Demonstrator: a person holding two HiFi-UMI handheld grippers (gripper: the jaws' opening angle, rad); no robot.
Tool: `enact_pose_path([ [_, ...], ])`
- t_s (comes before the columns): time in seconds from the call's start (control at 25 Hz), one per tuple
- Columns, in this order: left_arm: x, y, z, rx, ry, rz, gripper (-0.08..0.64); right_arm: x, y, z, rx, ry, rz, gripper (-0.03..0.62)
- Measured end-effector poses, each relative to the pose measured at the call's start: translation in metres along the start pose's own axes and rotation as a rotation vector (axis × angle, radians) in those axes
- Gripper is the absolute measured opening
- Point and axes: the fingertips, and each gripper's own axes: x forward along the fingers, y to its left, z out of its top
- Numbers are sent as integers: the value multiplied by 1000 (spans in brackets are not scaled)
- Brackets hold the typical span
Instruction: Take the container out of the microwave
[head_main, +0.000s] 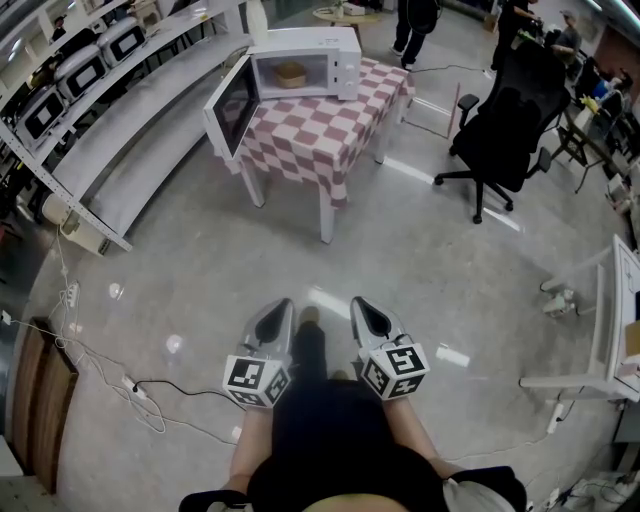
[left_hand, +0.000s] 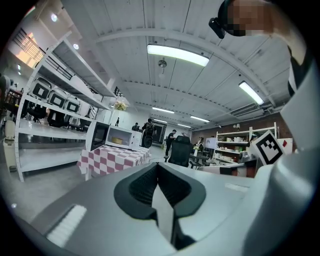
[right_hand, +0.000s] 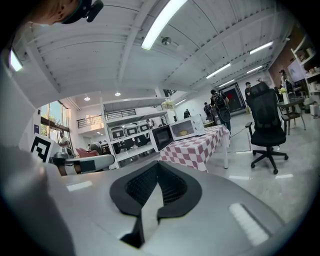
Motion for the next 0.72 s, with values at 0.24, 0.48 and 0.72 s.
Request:
enact_pose_path([
  [0.24, 30, 12, 11, 11, 3, -13, 11, 22, -14, 13, -6, 0, -13, 0],
  [0.48, 65, 26, 22, 7, 6, -24, 11, 55, -27, 24, -2, 22, -3, 0],
  [0.72, 93, 44, 33, 12, 6, -22, 11, 88, -36, 40, -8, 28, 9, 0],
])
